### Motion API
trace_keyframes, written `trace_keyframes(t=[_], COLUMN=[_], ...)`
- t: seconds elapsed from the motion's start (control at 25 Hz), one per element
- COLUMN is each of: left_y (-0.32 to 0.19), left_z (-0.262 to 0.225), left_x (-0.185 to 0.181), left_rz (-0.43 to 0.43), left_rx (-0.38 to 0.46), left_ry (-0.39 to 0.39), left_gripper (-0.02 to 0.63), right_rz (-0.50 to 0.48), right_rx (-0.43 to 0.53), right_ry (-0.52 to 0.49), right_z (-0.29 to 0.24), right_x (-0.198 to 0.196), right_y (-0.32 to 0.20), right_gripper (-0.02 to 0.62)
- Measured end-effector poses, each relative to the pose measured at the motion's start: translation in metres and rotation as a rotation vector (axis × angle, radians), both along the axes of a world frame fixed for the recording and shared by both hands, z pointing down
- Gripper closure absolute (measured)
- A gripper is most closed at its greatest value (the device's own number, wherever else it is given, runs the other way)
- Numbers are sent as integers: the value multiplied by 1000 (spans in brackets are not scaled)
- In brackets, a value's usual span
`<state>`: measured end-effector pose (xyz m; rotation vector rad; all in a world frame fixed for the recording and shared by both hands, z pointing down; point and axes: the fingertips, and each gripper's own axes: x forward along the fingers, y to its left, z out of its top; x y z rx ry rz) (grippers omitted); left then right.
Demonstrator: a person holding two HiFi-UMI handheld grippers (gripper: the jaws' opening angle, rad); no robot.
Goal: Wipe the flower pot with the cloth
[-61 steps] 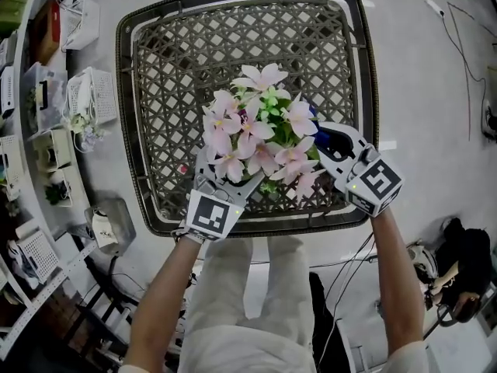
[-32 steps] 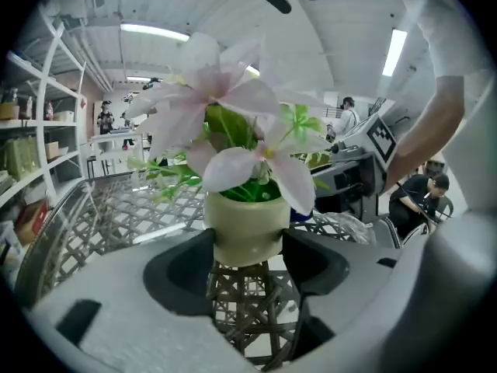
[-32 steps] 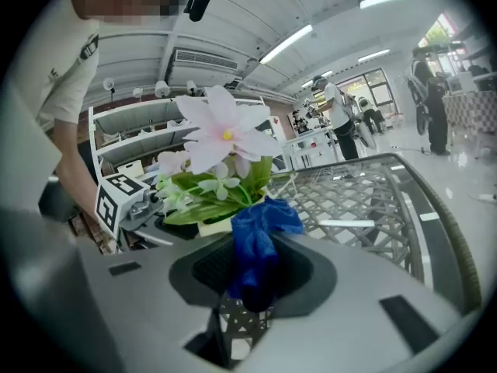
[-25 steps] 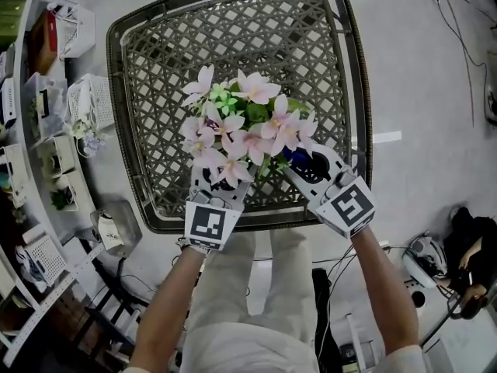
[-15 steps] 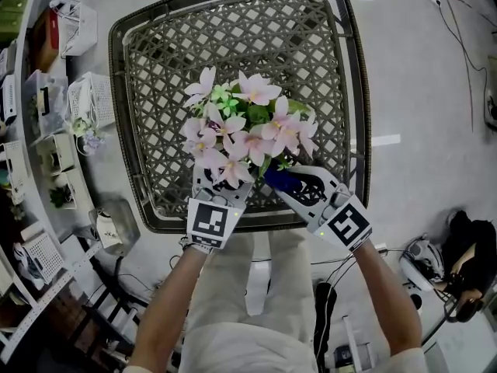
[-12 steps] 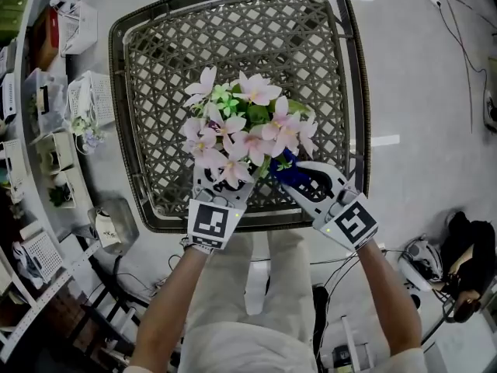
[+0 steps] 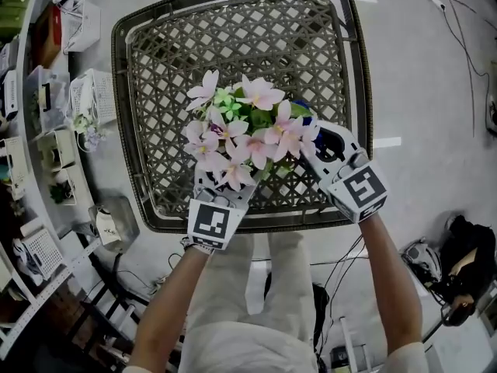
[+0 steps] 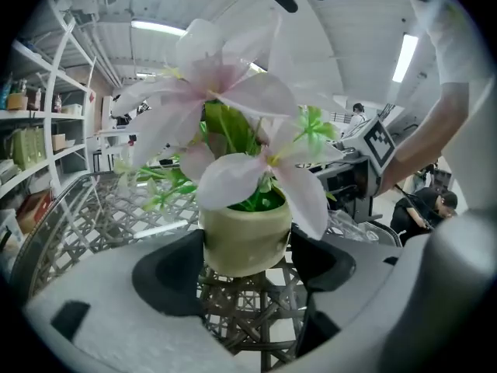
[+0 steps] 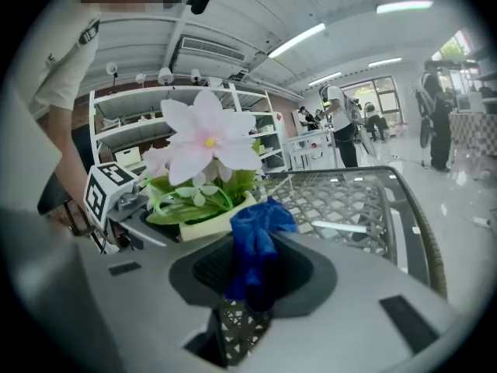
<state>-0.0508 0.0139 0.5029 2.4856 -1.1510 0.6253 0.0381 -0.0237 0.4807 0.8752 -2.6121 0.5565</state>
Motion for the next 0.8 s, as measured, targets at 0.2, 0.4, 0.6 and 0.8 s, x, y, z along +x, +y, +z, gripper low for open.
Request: trace_keyframes(t=[0.2,0.4,0.6,0.8], left_y=[-2,-1,-2,-1], left_z=[0,0,0,2], left_x=[0,-1,0,-3], left_rz=[14,17,22,36], left_rx=[-3,-9,-14,-27], left_ry=[10,10,12,5], left_gripper=[255,255,254,254], right_rz=[-15,-91,-127,-214], right_rx=[1,5,-14,-38], right_ry=[-21,-25,-30,-28], right_z=[-3,-9,-12,-13], right_x=[-12,-22,-31,-46], right_y=[2,28,53,85], right_gripper=[476,475,476,476])
